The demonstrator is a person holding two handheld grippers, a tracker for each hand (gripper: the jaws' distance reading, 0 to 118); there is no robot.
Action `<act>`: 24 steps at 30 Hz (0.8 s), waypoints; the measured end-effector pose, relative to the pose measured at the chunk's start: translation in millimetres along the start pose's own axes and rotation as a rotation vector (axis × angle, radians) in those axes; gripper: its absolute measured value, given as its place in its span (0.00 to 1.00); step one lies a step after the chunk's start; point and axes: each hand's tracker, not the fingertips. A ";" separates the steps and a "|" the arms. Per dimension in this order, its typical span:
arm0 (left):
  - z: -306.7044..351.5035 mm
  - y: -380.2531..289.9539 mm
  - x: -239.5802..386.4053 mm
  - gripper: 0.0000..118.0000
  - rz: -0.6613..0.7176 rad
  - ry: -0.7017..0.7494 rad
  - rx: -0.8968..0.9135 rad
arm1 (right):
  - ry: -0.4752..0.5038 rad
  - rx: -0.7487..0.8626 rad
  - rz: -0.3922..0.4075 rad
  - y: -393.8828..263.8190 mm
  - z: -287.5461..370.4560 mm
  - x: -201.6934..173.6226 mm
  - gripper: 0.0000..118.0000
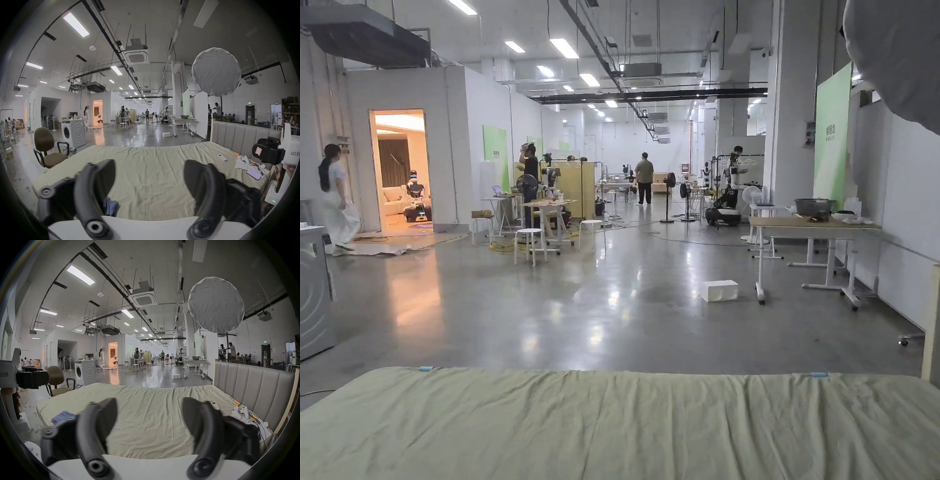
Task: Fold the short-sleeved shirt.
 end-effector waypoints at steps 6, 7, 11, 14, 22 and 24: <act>3.5 2.1 1.6 0.98 -0.019 -0.002 0.029 | 0.007 0.006 0.010 -0.6 0.0 -2.0 1.00; 2.9 3.2 2.6 0.99 -0.024 0.002 0.029 | 0.010 0.002 0.011 -0.9 -0.4 -2.3 1.00; 2.1 1.8 4.0 1.00 -0.055 0.002 0.018 | -0.002 0.007 0.037 -0.8 -1.0 -6.3 1.00; 3.1 0.8 4.5 1.00 -0.062 0.004 0.014 | 0.001 0.010 0.061 0.0 -1.5 -5.6 1.00; 3.8 3.1 3.9 1.00 -0.080 0.010 0.001 | -0.023 0.008 0.067 4.5 -0.2 1.5 1.00; 3.6 2.5 3.3 1.00 -0.079 0.008 -0.001 | -0.022 0.011 0.068 5.0 0.7 1.8 1.00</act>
